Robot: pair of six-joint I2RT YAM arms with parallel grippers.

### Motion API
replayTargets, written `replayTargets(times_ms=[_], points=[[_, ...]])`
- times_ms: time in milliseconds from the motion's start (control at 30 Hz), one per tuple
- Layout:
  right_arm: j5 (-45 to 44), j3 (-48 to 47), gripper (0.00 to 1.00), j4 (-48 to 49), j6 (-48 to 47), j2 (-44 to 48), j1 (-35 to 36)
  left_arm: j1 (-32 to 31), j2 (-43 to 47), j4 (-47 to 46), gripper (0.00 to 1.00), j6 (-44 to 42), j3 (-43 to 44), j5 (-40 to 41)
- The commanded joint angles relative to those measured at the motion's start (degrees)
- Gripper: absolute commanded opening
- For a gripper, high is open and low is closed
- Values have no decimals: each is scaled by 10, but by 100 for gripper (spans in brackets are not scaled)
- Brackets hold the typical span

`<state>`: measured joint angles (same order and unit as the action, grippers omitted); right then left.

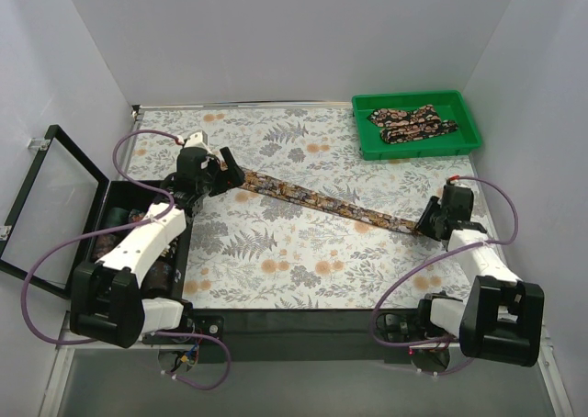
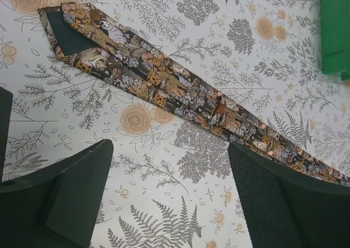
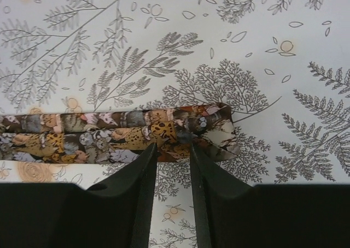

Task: Roll the ties
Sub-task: Flatten the tie

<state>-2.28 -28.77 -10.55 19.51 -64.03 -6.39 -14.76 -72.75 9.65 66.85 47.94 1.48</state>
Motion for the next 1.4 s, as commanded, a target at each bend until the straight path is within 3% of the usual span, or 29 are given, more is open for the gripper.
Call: replayTargets(times_ms=[0,233,333,400,467,567,700,900,1367], points=[[-25,-25,31,1,1,-28,-17,-1,2,13,80,-23,-4,0],[-18,-52,32,-11,4,-36,-29,-1,-15,26,80,-29,6,-2],[41,-87,41,-22,-59,-27,17,-2,-22,28,80,-33,9,2],[67,-136,53,-43,-111,-43,55,-1,-27,32,80,-37,13,8],[71,-180,64,-106,-181,-82,113,-1,-29,35,80,-40,15,12],[73,-241,72,-171,-272,-135,169,-2,-30,35,80,-43,14,13],[73,-301,75,-239,-351,-204,213,-1,-36,36,80,-44,12,12],[80,-319,77,-243,-423,-256,234,-3,-41,35,79,-41,12,3],[-15,-334,70,-237,-470,-342,261,-10,-42,34,79,-51,13,-3]])
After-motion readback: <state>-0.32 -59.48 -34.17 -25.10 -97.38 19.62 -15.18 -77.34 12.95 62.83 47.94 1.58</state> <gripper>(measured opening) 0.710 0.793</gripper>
